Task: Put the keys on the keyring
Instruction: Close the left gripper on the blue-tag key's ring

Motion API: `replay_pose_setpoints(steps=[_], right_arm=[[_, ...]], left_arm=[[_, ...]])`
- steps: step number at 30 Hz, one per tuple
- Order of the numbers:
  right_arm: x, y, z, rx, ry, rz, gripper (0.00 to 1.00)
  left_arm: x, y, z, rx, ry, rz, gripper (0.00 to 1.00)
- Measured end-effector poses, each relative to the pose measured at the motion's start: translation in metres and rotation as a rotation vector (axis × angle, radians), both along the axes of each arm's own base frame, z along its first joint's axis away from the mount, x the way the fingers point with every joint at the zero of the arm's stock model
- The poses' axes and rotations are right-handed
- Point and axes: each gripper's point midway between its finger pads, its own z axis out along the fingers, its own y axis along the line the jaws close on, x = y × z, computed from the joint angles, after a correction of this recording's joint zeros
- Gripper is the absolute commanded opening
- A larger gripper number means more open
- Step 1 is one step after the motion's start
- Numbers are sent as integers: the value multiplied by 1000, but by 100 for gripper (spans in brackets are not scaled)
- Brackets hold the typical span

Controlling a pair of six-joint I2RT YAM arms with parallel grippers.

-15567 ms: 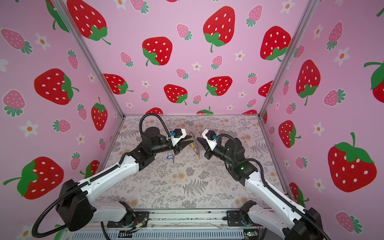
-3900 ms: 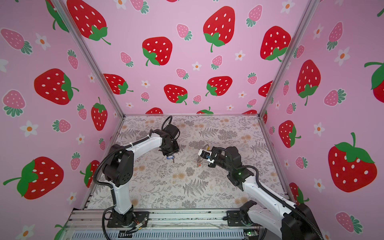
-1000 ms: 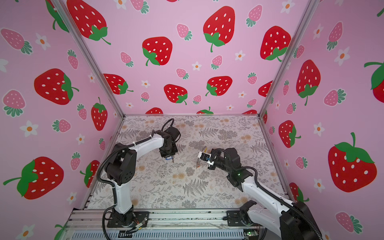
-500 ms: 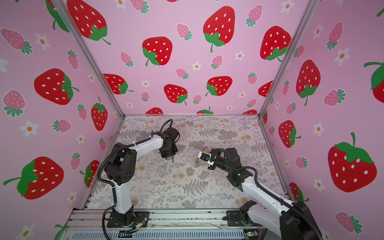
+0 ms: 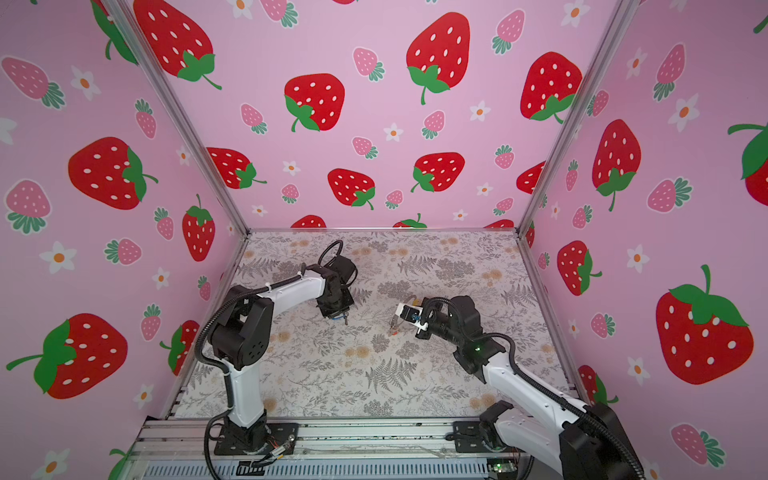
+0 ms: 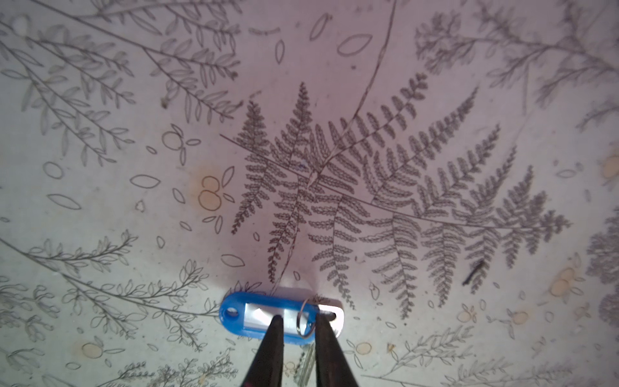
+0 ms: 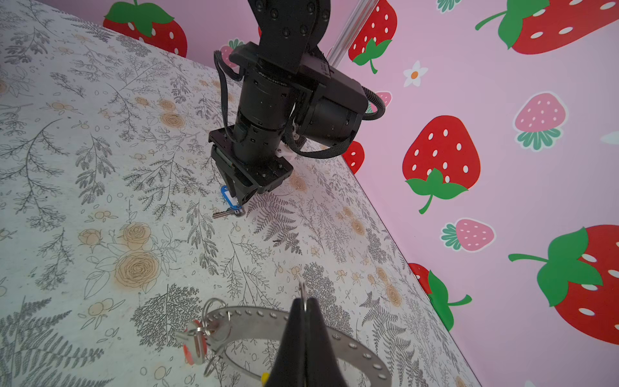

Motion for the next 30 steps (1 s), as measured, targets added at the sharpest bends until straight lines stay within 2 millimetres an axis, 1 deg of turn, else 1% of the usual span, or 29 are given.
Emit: replay_pose_setpoints(steps=[10, 12, 13, 15, 20, 24, 27, 29, 30], right_arm=[[1, 0, -3, -5, 7, 0, 0], [1, 0, -3, -5, 7, 0, 0], [1, 0, -3, -5, 7, 0, 0], [1, 1, -3, -6, 8, 0, 0], [1, 1, -4, -7, 10, 0, 0], [2, 1, -7, -8, 25, -3, 0], [4, 0, -10, -3, 51, -14, 0], [7, -1, -11, 3, 70, -23, 0], [9, -1, -11, 6, 80, -29, 0]], left_arm=[[3, -3, 1, -15, -13, -2, 8], [4, -3, 1, -16, -15, -3, 7], [4, -4, 1, -17, -15, -4, 3], [4, -4, 1, -19, -16, -7, 1], [5, -5, 1, -24, -21, -17, 0], [3, -6, 3, -30, -33, -66, 0], [3, -11, 16, -52, -75, -164, 0], [6, -17, 33, -74, -134, -250, 0], [8, -22, 45, -88, -176, -304, 0]])
